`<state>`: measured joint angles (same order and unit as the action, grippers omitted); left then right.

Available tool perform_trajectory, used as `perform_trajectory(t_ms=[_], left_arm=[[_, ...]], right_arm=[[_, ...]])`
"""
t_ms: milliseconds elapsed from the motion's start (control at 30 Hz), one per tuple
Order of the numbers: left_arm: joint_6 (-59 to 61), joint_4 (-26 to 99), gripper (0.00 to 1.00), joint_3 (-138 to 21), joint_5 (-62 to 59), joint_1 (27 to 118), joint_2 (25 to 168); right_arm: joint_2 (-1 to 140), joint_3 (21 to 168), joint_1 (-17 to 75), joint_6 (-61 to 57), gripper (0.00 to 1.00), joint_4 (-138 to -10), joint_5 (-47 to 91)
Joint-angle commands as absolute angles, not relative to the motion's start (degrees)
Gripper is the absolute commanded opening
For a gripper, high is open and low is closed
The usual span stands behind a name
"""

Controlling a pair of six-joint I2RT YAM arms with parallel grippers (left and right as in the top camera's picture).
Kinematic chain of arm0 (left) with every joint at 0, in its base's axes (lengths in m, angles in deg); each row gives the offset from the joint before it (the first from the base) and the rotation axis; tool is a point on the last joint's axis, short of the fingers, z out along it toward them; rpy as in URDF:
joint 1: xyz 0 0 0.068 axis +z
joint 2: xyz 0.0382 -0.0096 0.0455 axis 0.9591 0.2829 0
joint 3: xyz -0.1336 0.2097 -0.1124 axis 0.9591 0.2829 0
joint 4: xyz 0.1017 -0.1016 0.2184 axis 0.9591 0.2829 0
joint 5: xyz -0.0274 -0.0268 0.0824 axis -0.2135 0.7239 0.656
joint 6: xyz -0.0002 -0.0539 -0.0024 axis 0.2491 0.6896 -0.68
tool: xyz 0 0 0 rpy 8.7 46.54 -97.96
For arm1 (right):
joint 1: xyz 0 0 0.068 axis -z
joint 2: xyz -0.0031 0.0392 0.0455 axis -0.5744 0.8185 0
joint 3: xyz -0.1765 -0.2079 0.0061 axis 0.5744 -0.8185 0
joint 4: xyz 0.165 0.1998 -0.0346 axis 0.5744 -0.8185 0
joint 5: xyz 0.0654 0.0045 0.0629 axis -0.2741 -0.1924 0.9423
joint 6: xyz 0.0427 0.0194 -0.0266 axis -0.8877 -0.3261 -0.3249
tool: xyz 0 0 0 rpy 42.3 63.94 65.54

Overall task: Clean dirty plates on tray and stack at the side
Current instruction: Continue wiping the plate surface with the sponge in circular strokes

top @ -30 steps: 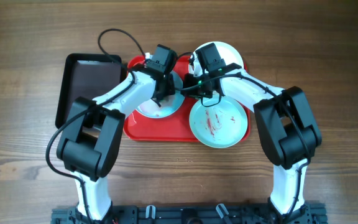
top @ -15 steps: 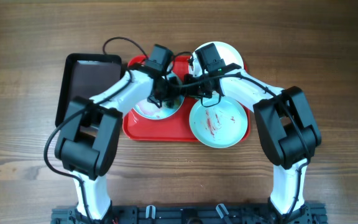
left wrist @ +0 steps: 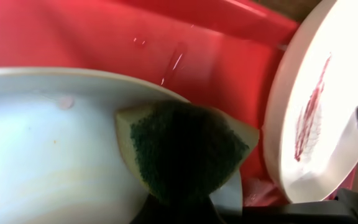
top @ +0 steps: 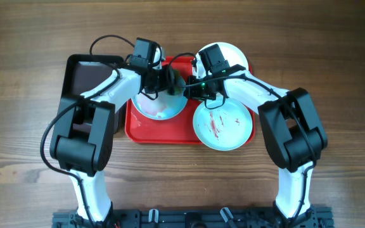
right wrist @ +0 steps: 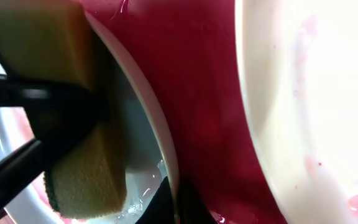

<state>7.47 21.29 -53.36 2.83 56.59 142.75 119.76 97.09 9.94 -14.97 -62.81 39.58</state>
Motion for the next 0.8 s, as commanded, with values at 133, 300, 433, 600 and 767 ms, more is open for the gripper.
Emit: perform_trajectory(t_ms=[133,300,433,600,767], left_arm=[[7.6,25.2,0.04,-52.9,-3.6,55.9,143.8],[7.5,31.2,0.04,-52.4,-3.6,53.4,143.8],[5.9,32.0,0.04,-52.0,-3.6,51.1,143.8],[8.2,30.9,0.04,-52.0,5.5,50.7,143.8],[11.9,29.0,0.04,-52.0,19.6,53.3,143.8]], right_arm=[[122.2,96.7,9.2,-13.8,0.04,-63.1,40.5],[122.2,96.7,9.2,-13.8,0.04,-63.1,40.5],[122.2,96.7,9.2,-13.8,0.04,-63.1,40.5],[122.2,96.7,9.2,-13.8,0.04,-63.3,40.5],[122.2,96.7,9.2,-13.8,0.04,-63.3,40.5]])
